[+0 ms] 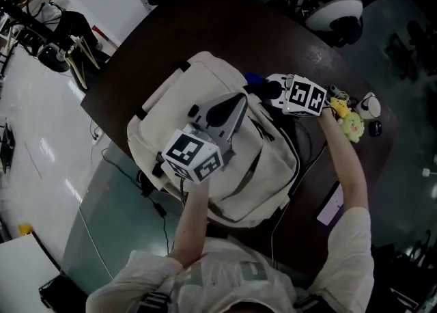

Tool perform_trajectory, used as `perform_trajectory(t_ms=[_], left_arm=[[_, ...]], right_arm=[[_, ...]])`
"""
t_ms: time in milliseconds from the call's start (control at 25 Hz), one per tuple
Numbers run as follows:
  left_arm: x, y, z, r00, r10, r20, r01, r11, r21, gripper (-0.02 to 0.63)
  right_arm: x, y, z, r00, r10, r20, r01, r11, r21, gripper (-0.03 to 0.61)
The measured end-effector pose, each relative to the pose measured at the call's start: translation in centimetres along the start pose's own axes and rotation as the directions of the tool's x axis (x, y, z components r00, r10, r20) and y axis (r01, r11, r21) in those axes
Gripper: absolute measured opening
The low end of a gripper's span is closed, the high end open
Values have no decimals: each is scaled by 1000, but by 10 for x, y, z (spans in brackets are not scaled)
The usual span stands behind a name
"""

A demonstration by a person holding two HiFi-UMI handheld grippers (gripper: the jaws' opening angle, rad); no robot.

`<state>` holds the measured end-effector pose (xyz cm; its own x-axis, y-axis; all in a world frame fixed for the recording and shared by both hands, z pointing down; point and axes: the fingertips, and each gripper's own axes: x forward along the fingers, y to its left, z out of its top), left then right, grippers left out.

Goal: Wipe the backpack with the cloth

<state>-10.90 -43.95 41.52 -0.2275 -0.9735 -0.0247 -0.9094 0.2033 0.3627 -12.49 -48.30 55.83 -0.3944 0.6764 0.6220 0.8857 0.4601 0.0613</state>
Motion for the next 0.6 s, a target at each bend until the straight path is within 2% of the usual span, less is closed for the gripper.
perform_trajectory(t_ms=[280, 600], left_arm=[[0, 0, 0, 1000, 5, -7, -5, 1000, 14, 2], [1, -1, -2, 1000, 1, -14, -1, 1000, 24, 2]], right_arm=[[-21, 27, -15, 999, -32, 0, 32, 999, 3, 41], [-47, 73, -42, 998, -34, -48, 37, 996, 80, 41]])
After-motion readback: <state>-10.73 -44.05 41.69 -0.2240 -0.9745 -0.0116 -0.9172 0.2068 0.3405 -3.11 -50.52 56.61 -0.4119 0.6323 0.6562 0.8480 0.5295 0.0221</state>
